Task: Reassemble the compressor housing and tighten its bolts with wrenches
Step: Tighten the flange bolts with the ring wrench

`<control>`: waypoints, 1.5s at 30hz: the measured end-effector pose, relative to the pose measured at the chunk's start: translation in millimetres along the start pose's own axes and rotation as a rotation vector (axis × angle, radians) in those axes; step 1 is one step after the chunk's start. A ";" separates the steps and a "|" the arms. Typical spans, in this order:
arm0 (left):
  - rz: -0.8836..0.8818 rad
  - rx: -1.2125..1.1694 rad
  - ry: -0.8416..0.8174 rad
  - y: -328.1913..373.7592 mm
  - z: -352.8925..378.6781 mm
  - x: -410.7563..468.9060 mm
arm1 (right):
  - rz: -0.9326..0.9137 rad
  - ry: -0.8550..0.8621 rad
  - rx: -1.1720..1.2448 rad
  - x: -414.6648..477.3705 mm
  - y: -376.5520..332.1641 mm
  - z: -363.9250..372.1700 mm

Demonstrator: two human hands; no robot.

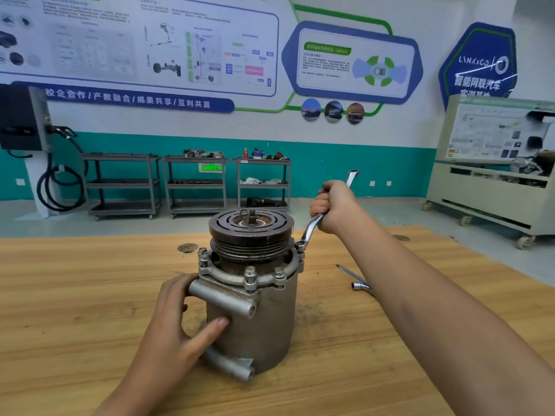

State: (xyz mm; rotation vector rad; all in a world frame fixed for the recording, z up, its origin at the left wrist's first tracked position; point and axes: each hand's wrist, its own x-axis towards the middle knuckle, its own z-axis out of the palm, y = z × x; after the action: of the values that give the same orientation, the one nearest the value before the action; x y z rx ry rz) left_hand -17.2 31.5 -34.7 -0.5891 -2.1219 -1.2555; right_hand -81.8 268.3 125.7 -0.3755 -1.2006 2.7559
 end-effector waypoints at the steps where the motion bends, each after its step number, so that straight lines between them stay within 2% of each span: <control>1: 0.002 0.004 -0.004 0.0 0.7 -0.8 | 0.009 -0.001 0.022 0.7 0.9 -2.5; 5: 0.023 0.003 0.020 -2.7 1.2 -1.0 | 0.028 0.009 0.192 -1.2 6.3 -20.5; 7: 0.034 -0.014 0.036 -1.1 0.4 -0.7 | -0.024 0.042 0.252 -5.9 6.9 -27.3; 14: 0.023 -0.049 0.040 4.5 4.0 -2.7 | -0.387 0.323 0.333 -38.9 29.6 -43.2; 18: 0.010 -0.060 0.039 3.4 6.0 -3.4 | -0.607 0.309 0.360 -64.2 43.3 -41.5; 22: -0.023 -0.078 0.023 2.2 5.1 -4.4 | -0.896 0.166 0.172 -95.8 70.4 -36.4; 26: -0.046 -0.086 0.008 4.5 4.6 -4.5 | -1.139 -0.019 -0.340 -116.1 112.9 -39.7; 28: -0.069 -0.092 -0.001 4.7 3.7 -4.7 | -1.121 -0.122 -0.464 -121.2 126.5 -39.8; 30: -0.088 -0.099 -0.002 3.6 3.6 -5.3 | -1.079 -0.126 -0.452 -124.1 125.2 -36.6; 32: -0.090 -0.093 -0.005 3.6 3.2 -5.4 | -1.037 -0.107 -0.343 -127.3 109.5 -28.1; 35: -0.086 -0.087 -0.009 3.9 3.0 -5.7 | -0.961 -0.168 -0.142 -127.4 65.9 -15.2; 37: -0.082 -0.080 -0.010 4.1 2.5 -5.7 | -0.803 -0.158 -0.022 -114.5 31.1 -10.7; 40: -0.084 -0.078 -0.013 3.8 3.0 -4.5 | -0.470 -0.064 0.045 -85.9 -10.5 -4.7; 42: -0.088 -0.085 -0.022 5.2 3.5 -3.9 | -0.271 -0.055 0.146 -64.5 -20.3 -5.3; 45: -0.100 -0.108 -0.034 7.0 2.5 -3.9 | -0.092 -0.045 0.282 -35.1 -15.5 -11.8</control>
State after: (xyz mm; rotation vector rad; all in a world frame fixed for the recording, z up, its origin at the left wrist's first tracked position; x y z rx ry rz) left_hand -10.6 36.6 -34.0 -0.5603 -2.1448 -1.4322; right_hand -44.8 280.2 135.7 -0.2237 -0.7972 2.8105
